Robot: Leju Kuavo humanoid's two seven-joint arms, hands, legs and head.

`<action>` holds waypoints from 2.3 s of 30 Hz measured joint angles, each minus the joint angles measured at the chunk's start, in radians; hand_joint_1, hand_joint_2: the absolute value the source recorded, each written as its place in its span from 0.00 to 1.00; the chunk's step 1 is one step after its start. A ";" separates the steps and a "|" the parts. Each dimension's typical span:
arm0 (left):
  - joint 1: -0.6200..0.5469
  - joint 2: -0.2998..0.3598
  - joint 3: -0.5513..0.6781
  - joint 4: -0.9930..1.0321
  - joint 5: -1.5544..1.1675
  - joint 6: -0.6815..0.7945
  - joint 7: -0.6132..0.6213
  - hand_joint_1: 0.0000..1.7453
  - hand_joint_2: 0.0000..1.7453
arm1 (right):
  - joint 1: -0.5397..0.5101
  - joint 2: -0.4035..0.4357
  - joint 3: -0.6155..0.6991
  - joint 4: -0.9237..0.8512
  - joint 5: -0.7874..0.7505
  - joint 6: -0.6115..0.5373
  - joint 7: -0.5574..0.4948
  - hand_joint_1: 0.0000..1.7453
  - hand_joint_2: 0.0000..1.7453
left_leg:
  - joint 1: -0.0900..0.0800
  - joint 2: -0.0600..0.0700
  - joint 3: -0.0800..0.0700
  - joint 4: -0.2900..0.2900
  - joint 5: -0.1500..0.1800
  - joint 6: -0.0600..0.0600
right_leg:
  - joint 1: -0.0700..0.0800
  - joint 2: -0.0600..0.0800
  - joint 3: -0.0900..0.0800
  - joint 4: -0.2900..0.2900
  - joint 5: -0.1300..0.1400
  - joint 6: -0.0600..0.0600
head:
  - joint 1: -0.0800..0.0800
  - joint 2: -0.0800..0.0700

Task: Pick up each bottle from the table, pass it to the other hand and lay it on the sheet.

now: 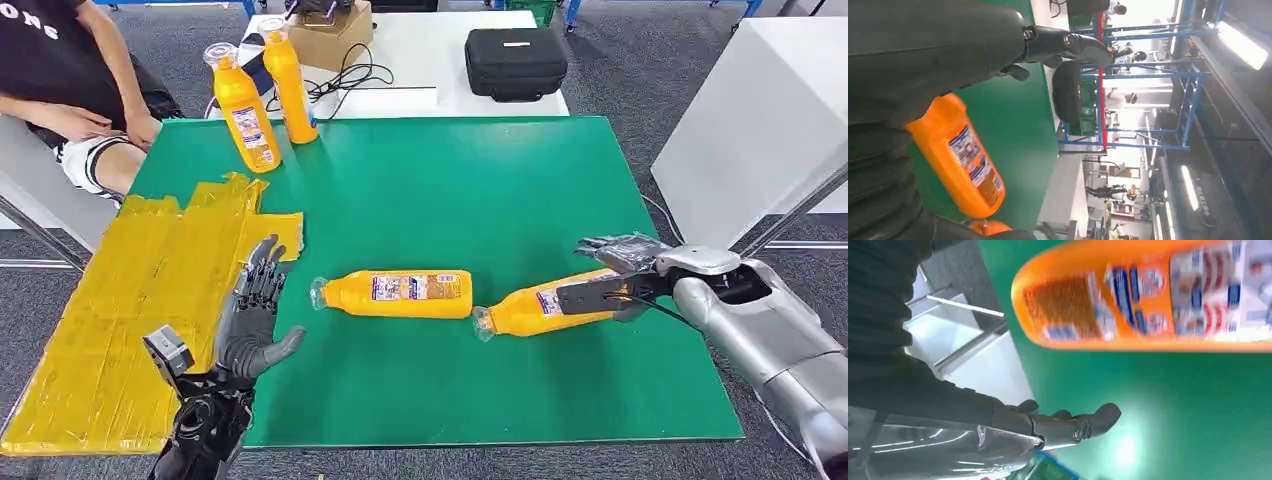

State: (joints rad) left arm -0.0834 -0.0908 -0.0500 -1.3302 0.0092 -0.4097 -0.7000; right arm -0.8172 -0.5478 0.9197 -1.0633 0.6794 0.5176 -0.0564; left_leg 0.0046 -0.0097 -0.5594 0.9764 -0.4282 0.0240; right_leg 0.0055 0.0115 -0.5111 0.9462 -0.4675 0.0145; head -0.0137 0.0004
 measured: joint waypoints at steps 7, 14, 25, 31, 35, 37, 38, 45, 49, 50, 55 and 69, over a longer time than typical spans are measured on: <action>-0.026 0.000 -0.003 0.039 0.019 0.001 0.000 0.00 1.00 | 0.000 0.021 0.003 0.121 0.000 -0.030 -0.029 0.00 1.00 | 0.000 0.000 0.000 0.000 0.000 0.000 | 0.000 0.000 0.000 0.000 0.000 0.000 | 0.000 0.000; -0.054 0.000 -0.013 0.080 0.023 -0.002 0.000 0.00 1.00 | 0.009 0.049 0.004 0.217 0.012 -0.085 -0.031 0.00 1.00 | 0.000 0.000 0.000 0.000 0.000 0.000 | 0.000 0.000 0.000 0.000 0.000 0.000 | 0.000 0.000; -0.096 0.000 -0.036 0.138 0.030 -0.003 0.000 0.00 1.00 | 0.021 0.098 0.003 0.342 0.022 -0.164 -0.050 0.00 1.00 | 0.000 0.000 0.000 0.000 0.000 0.000 | 0.000 0.000 0.000 0.000 0.000 0.000 | 0.000 0.000; -0.115 0.000 -0.038 0.157 0.030 -0.001 0.000 0.00 1.00 | 0.026 0.118 0.002 0.385 0.030 -0.176 -0.053 0.00 1.00 | 0.000 0.000 0.000 0.000 0.000 0.000 | 0.000 0.000 0.000 0.000 0.000 0.000 | 0.000 0.000; -0.120 0.000 -0.049 0.169 0.029 0.011 0.000 0.00 1.00 | 0.031 0.148 0.002 0.413 0.040 -0.221 -0.048 0.00 1.00 | 0.000 0.001 0.000 0.000 0.000 0.000 | 0.000 0.000 0.000 0.000 0.000 0.000 | 0.000 0.000; -0.120 0.000 -0.053 0.175 0.026 0.016 0.000 0.00 1.00 | 0.031 0.171 0.002 0.441 0.056 -0.245 -0.039 0.00 1.00 | 0.000 0.001 0.001 0.000 0.000 0.000 | 0.000 0.000 0.000 0.000 0.000 0.000 | 0.000 0.000; -0.120 0.000 -0.055 0.177 0.022 0.017 0.000 0.00 1.00 | 0.031 0.181 0.002 0.451 0.061 -0.249 -0.038 0.00 1.00 | 0.000 0.001 0.001 0.000 0.000 0.000 | 0.000 0.000 0.000 0.000 0.000 0.000 | 0.000 0.000; -0.124 0.000 -0.062 0.195 0.020 0.023 0.000 0.00 1.00 | 0.006 0.225 0.003 0.505 0.074 -0.242 -0.063 0.17 1.00 | 0.000 0.001 0.001 0.000 0.000 0.000 | 0.000 0.001 0.001 0.000 0.000 0.000 | 0.000 0.000; -0.122 0.000 -0.062 0.201 0.019 0.029 0.000 0.00 1.00 | -0.001 0.249 0.004 0.519 0.075 -0.240 -0.066 0.50 1.00 | 0.000 0.001 0.001 0.000 0.000 0.000 | 0.000 0.001 0.001 0.000 0.000 0.000 | 0.000 0.000; -0.121 0.000 -0.062 0.202 0.019 0.032 0.000 0.00 1.00 | -0.002 0.255 0.004 0.523 0.073 -0.244 -0.071 0.88 1.00 | 0.000 0.001 0.001 0.000 0.000 0.000 | 0.000 0.001 0.001 0.000 0.000 0.000 | 0.000 0.000; -0.120 0.000 -0.066 0.204 0.016 0.038 0.000 0.00 1.00 | -0.003 0.278 0.004 0.539 0.072 -0.268 -0.075 1.00 1.00 | 0.000 0.001 0.001 0.000 0.000 0.000 | 0.000 0.001 0.001 0.000 0.000 0.000 | 0.000 0.000; -0.109 0.000 -0.069 0.213 0.011 0.038 0.000 0.00 1.00 | -0.008 0.309 0.004 0.546 0.082 -0.284 -0.073 1.00 1.00 | 0.000 0.001 0.003 0.000 0.000 0.000 | 0.000 0.000 0.002 0.000 0.000 0.000 | 0.000 0.000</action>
State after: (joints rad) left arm -0.1925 -0.0908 -0.1190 -1.1174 0.0206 -0.3719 -0.7004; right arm -0.8255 -0.2392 0.9236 -0.5169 0.7610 0.2338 -0.1293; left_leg 0.0049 -0.0087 -0.5566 0.9764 -0.4279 0.0239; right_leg 0.0057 0.0119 -0.5089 0.9463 -0.4674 0.0145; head -0.0138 0.0004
